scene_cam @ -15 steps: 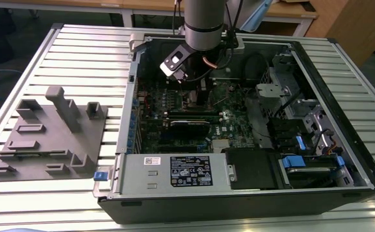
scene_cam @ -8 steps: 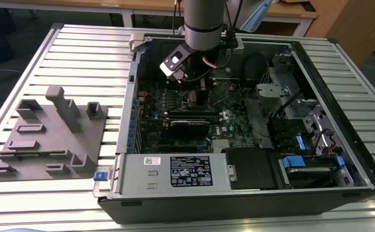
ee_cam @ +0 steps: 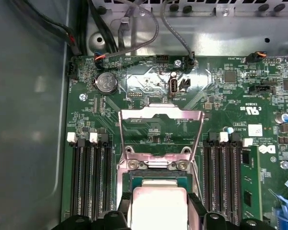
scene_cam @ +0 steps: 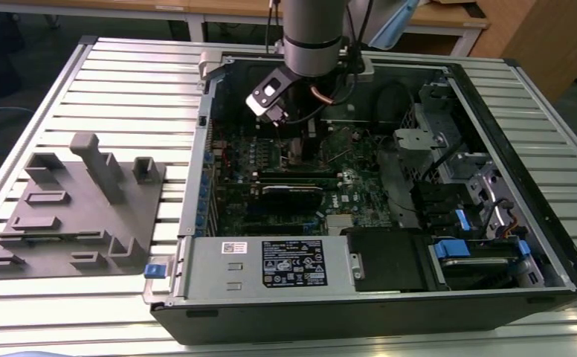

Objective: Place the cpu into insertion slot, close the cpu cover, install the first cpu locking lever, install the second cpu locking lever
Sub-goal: 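Place the cpu into insertion slot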

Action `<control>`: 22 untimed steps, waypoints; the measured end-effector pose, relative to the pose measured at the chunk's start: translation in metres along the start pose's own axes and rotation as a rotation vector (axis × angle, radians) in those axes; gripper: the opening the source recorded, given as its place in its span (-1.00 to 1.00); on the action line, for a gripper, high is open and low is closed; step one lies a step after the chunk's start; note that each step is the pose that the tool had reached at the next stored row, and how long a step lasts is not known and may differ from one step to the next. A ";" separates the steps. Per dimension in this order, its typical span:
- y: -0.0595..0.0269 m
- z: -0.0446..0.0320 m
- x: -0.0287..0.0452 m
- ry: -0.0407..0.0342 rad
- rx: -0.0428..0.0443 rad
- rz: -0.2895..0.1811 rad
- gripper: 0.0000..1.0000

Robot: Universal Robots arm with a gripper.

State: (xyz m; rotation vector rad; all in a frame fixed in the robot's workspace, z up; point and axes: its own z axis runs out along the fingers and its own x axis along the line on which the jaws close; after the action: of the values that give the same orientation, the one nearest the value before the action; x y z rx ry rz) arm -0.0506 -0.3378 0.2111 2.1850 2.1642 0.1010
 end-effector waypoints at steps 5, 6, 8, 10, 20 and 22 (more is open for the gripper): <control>-0.0008 0.0072 0.0002 -0.0005 0.0009 0.000 0.08; -0.0009 0.0078 0.0002 -0.0006 0.0011 0.000 0.08; -0.0012 0.0085 0.0002 -0.0008 0.0013 0.000 0.08; -0.0015 0.0095 0.0002 -0.0006 0.0012 0.000 0.08; -0.0020 0.0145 0.0002 -0.0004 0.0016 0.000 0.08; -0.0021 0.0154 0.0002 -0.0006 0.0017 0.000 0.08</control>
State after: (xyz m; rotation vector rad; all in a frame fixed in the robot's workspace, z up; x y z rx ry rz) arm -0.0514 -0.3376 0.1955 2.1857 2.1648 0.0985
